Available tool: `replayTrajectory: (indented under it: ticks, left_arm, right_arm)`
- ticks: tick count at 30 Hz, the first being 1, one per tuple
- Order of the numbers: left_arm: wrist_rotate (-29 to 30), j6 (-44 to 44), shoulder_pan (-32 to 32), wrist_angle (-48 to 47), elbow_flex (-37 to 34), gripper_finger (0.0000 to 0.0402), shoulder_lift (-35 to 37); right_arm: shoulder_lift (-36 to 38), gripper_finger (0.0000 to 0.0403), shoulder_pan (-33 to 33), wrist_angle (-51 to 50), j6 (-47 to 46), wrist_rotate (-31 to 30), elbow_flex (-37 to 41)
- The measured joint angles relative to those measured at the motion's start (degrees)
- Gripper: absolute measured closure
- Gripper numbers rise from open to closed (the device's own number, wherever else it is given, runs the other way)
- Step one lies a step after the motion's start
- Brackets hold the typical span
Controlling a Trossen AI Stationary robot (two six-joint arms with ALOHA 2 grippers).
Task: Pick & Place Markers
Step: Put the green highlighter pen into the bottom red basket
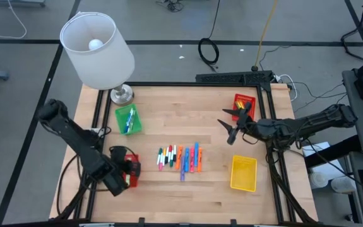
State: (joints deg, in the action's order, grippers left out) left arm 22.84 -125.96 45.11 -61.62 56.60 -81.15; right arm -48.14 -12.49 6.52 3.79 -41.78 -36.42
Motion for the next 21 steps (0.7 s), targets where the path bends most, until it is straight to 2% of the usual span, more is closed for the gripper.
replayTrajectory:
  ticks: [7, 13, 15, 21]
  left_arm:
    - [-2.0, -3.7, -0.4, -2.8, 0.0, 0.0344, -4.0]
    - [-3.4, -2.9, -1.5, -5.3, 0.0, 0.0342, -5.5]
    - [-3.4, -1.9, -1.9, -5.8, 0.0, 0.032, -5.5]
    - [-5.6, 0.3, -2.5, -5.9, 0.0, 0.0218, -5.5]
  right_arm:
    - [0.0, 0.0193, 0.0, 1.1, 0.4, 0.0, 0.0]
    - [0.0, 0.0193, 0.0, 1.0, 0.4, 0.0, 0.0]
    - [-0.1, 0.0193, 0.0, 1.0, 0.4, 0.0, 0.0]
    - [-0.3, 0.0193, 0.0, 1.0, 0.3, 0.0, 0.0]
